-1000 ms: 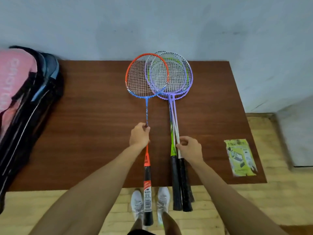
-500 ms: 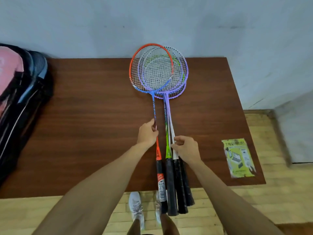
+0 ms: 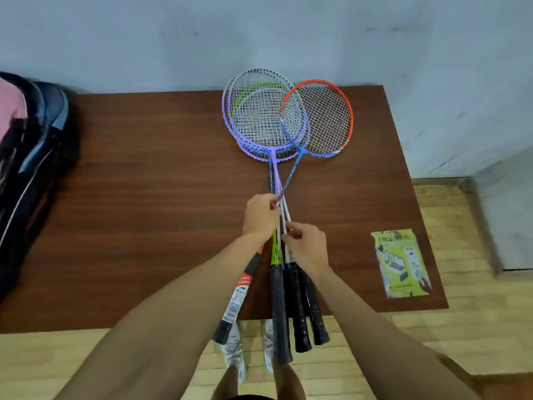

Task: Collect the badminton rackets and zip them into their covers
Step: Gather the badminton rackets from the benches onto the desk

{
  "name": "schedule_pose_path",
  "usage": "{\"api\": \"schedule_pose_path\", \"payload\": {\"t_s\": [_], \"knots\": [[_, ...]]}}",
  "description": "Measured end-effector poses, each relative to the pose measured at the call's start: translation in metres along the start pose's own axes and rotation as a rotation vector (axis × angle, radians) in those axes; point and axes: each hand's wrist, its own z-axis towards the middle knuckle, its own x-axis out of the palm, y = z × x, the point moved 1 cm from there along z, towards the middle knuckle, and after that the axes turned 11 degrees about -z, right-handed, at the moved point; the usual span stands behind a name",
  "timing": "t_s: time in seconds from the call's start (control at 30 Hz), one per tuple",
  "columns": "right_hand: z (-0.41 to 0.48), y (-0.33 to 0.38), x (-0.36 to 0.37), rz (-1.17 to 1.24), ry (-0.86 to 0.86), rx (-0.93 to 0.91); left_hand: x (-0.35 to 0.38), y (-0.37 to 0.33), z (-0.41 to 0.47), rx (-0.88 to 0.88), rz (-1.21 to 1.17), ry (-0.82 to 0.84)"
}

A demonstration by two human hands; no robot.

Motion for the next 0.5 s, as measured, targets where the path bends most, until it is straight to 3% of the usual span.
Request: {"api": "schedule_pose_path", "payload": {"t_s": [0.3,0.5], "knots": [[0.005,-0.004,0.001,0.042,-0.070,-0.005,-0.012,0.010,-0.015,-0.028,0.049,-0.047],[0.026,0.014,-0.008,0.183,-0.116,0.040,-0.029,0.026,-0.033,-0.129,0.080,0.207]]}}
